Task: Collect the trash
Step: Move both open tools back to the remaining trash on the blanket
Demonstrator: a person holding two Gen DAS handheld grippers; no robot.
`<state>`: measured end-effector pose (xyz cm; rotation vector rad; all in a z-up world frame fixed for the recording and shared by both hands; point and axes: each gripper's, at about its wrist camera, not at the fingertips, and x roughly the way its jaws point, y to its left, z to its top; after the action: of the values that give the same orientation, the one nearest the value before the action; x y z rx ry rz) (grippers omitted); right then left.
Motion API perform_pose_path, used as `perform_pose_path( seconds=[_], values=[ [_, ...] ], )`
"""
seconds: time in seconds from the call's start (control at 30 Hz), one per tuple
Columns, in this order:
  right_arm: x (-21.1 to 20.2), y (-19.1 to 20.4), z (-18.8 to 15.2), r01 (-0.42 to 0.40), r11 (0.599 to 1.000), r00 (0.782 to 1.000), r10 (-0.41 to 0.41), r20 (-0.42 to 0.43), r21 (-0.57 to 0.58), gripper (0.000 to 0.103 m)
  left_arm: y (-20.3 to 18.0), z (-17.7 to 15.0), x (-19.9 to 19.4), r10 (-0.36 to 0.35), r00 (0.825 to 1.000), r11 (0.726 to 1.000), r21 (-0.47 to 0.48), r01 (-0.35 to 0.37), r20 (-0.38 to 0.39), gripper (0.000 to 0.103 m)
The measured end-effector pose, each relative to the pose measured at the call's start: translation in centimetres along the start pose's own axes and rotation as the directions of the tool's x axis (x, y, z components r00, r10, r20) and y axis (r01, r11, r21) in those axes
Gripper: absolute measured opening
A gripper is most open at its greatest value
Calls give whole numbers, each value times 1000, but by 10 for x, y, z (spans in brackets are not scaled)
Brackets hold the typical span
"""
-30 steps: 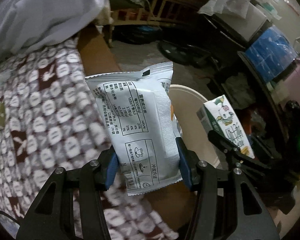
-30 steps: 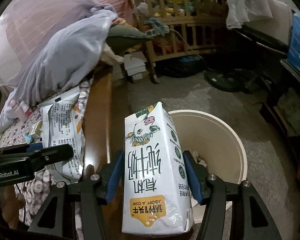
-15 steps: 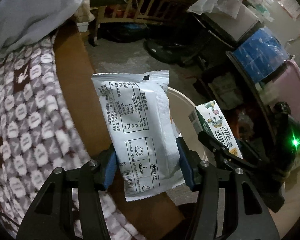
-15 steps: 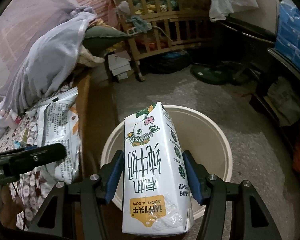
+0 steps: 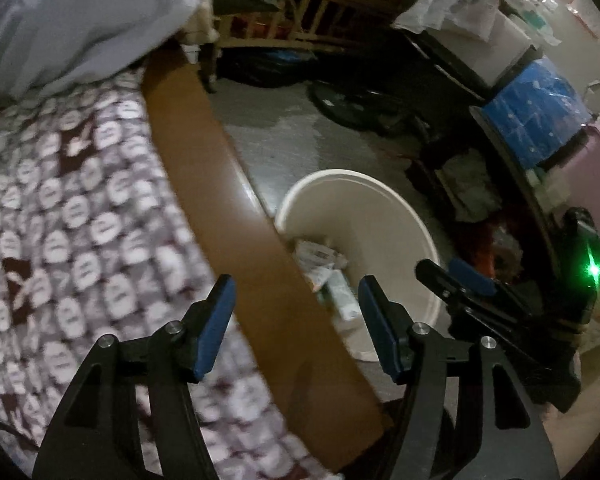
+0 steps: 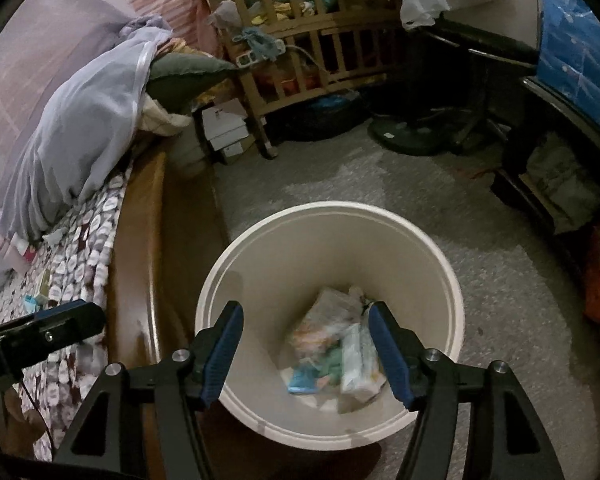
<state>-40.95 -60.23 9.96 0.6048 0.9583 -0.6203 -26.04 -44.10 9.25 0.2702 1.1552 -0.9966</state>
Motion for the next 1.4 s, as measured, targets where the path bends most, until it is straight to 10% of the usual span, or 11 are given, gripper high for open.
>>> perform_pose_path(
  seconds=[0.8,1.4],
  values=[
    [7,143,-15,-200,957,979,187,-77,-209,63,136,-46,-68,265,964,949,-178,-259,10,62],
    [52,321,-49,-450,804,889,363,-277,-390,64,318,-105,-146,461,885,792,-421,-443,-63,62]
  ],
)
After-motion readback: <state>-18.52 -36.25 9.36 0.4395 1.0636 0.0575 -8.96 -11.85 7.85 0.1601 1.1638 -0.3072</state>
